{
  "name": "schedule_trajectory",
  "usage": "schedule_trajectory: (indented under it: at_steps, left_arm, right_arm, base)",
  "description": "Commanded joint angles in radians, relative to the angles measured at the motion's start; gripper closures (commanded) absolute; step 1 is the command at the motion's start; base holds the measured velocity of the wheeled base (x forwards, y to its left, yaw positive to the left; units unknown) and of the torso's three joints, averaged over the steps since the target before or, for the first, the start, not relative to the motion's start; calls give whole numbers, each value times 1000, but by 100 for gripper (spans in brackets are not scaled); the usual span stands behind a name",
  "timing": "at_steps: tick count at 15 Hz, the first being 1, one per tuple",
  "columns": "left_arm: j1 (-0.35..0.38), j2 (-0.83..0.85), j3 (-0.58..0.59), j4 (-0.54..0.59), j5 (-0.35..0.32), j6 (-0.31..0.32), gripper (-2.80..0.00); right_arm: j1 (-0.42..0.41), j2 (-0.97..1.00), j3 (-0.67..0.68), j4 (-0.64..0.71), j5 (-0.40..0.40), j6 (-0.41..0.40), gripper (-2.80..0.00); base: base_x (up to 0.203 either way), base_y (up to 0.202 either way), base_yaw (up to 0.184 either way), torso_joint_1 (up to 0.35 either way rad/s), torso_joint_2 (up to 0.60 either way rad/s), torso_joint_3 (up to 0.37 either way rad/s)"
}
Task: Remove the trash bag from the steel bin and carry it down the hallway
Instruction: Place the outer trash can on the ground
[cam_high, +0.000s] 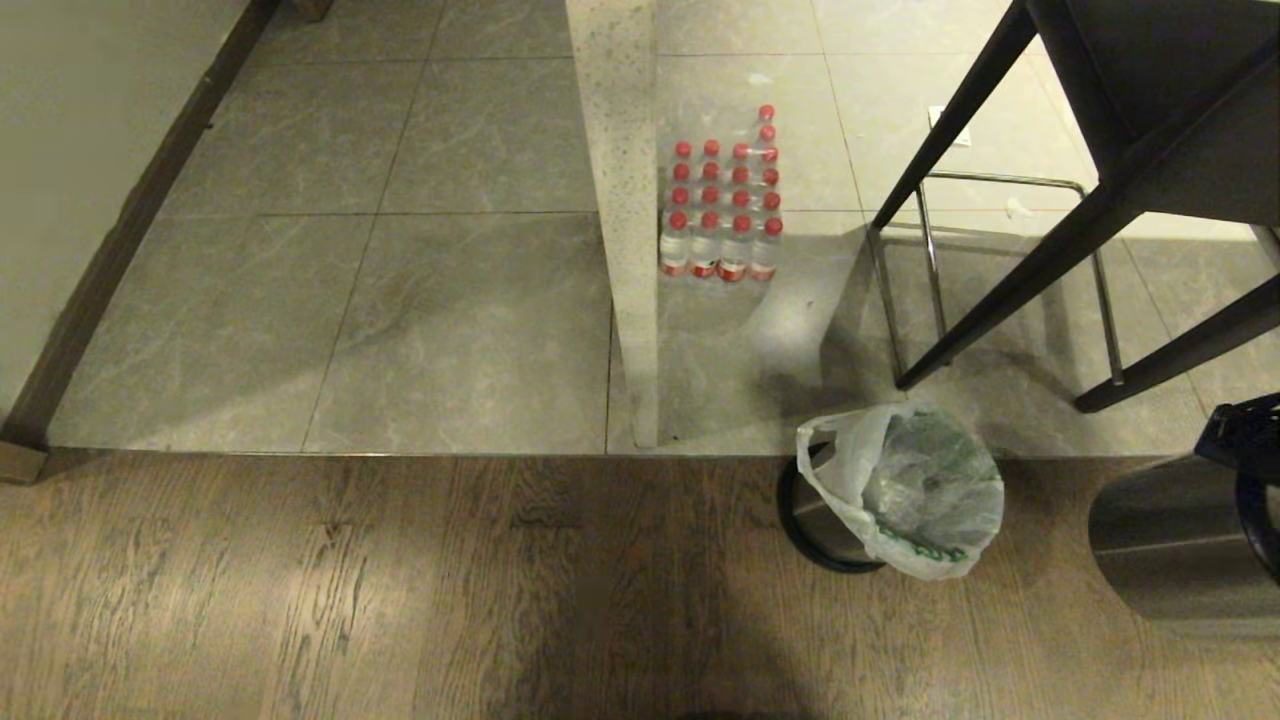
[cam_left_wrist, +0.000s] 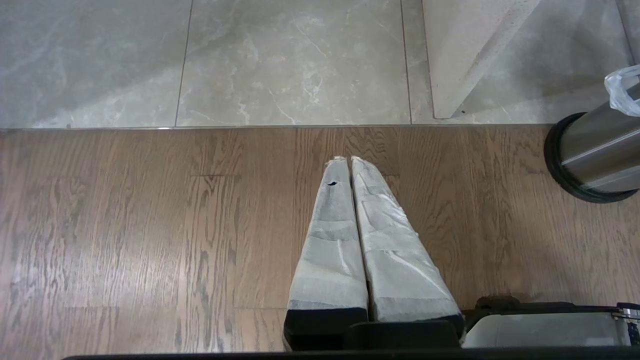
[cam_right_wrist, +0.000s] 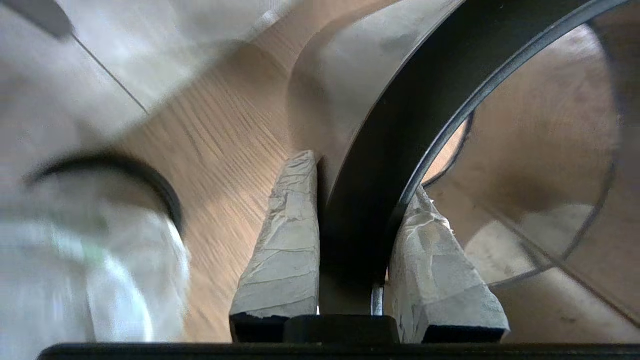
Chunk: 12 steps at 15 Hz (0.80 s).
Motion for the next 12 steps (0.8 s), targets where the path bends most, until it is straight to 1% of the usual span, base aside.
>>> schedule_trajectory:
  at_steps: [1, 2, 4, 5, 10, 12]
  left_arm:
    - [0, 2, 2, -2, 0, 1, 0]
    - [0, 2, 2, -1, 0, 0, 0]
    - [0, 0, 0, 0, 0, 0, 0]
    - [0, 1, 0, 0, 0, -1, 0]
    - [0, 1, 0, -1, 0, -1, 0]
    - [0, 0, 0, 0, 0, -1, 0]
  right_arm:
    - [-14, 153, -38, -78, 11, 4, 0]
    - [-17, 193, -68, -97, 22, 14, 0]
    - [-18, 280, -130, -124, 35, 73, 0]
    - [-17, 325, -153, -145, 39, 86, 0]
    - [-9, 496, -235, -219, 39, 92, 0]
    - [-6, 568, -279, -281, 39, 88, 0]
  base:
    - [0, 0, 0, 0, 0, 0]
    - [0, 0, 0, 0, 0, 0]
    - [0, 0, 0, 0, 0, 0]
    - [0, 0, 0, 0, 0, 0]
    - [0, 0, 0, 0, 0, 0]
    - [0, 0, 0, 0, 0, 0]
